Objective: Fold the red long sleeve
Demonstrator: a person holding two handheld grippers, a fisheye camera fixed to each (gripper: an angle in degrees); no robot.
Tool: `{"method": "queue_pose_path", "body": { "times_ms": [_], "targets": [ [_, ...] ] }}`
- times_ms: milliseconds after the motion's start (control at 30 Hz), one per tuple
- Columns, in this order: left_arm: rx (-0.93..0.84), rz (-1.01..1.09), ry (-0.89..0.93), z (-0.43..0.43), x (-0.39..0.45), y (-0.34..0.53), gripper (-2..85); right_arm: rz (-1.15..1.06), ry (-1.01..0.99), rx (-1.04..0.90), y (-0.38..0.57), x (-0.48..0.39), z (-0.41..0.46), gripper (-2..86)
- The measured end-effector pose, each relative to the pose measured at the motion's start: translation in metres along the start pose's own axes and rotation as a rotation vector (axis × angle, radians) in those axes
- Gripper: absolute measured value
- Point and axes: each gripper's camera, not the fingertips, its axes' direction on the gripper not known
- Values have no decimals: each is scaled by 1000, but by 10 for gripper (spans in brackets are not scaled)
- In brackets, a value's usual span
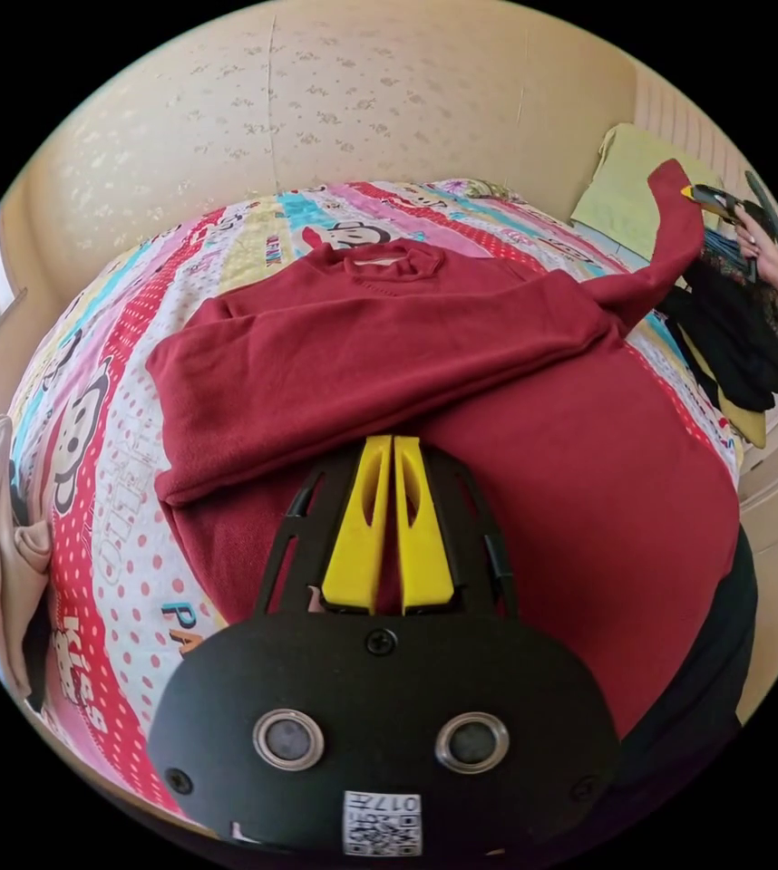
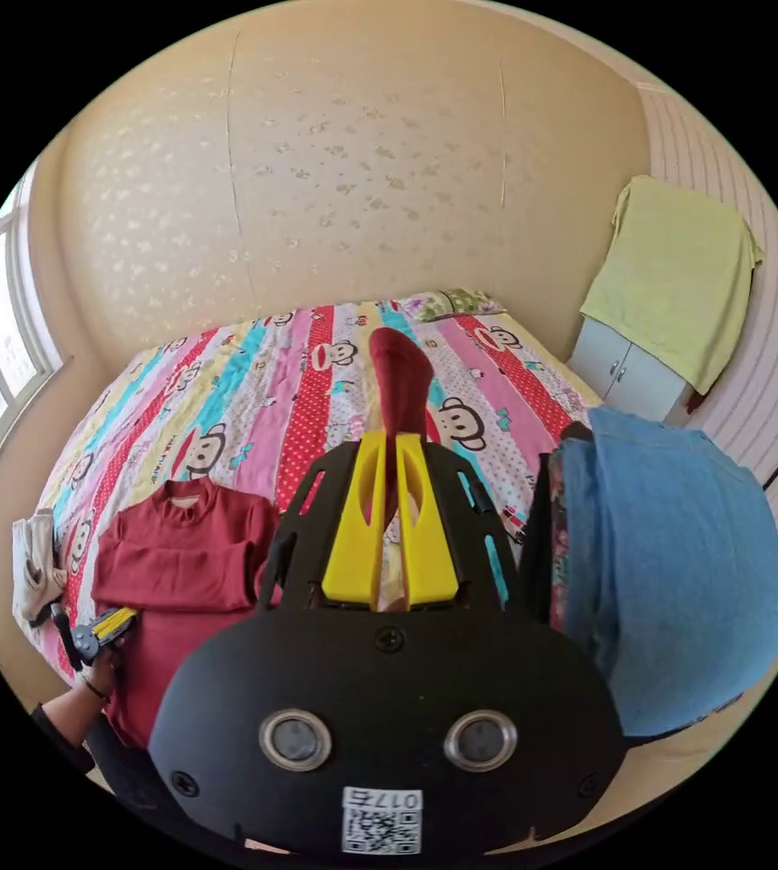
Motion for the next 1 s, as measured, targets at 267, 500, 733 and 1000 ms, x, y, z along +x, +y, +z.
{"method": "queue_pose_path", "body": {
  "times_ms": [267,500,733,1000],
  "targets": [
    [1,-4,8,-2,-13,1,-6,266,-277,188,-40,48,-71,19],
    [5,-4,8,-5,-20,2,-6,414,-80,128,-22,-8,-33,28],
    [6,-2,2,-7,-21,1,-6,-95,-623,33,35,-229,1,66],
    [8,0,-6,-8,-18,-1,-6,-449,-965,-68,92,-294,35,104]
  ]
}}
